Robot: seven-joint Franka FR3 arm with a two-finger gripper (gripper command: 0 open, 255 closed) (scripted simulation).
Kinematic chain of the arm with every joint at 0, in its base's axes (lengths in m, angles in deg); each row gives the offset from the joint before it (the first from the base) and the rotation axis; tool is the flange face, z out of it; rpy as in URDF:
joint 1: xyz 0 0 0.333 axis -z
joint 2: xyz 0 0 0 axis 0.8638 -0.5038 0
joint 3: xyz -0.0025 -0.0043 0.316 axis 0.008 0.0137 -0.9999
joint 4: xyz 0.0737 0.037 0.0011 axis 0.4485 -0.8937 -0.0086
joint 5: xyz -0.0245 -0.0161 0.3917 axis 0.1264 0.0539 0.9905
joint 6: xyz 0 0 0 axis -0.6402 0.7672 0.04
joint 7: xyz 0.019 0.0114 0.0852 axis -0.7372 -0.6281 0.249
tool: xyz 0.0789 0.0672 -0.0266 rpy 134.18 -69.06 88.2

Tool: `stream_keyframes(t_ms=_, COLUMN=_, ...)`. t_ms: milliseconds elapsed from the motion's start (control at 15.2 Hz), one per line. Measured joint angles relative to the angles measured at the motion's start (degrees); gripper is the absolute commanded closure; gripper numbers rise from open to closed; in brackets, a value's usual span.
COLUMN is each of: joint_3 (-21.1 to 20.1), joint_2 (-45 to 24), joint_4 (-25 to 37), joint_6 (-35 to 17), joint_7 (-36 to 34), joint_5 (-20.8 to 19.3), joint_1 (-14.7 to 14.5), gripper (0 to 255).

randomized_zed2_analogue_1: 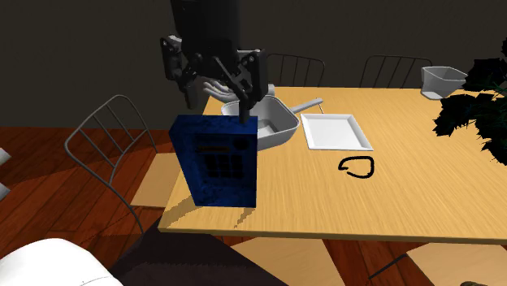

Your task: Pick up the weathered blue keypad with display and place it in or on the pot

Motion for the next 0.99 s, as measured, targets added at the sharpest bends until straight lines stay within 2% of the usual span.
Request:
stream_keyframes(t_ms=66, joint_3=0.0, joint_2=0.0, joint_4=0.0, joint_6=0.0, joint_7=0.0, joint_5=0.0, joint_1=0.0, gripper=0)
stream_keyframes(t_ms=198, joint_3=2.8, joint_2=5.1, joint_4=-5.3, joint_6=-3.7, joint_7=3.2, joint_5=0.6, joint_1=-0.4, gripper=0)
stream_keyframes(t_ms=528, joint_3=16.8, joint_2=21.1, joint_4=-22.8, joint_6=-18.1, joint_7=17.7, joint_5=1.1, joint_1=-0.8, gripper=0)
stream_keyframes(t_ms=792, joint_3=33.5, joint_2=30.2, joint_4=-34.7, joint_6=-28.5, joint_7=32.7, joint_5=-0.6, joint_1=0.8, gripper=0)
stream_keyframes(t_ms=990, joint_3=49.1, joint_2=31.3, joint_4=-39.9, joint_6=-36.2, joint_7=45.9, joint_5=-2.5, joint_1=0.3, gripper=0)
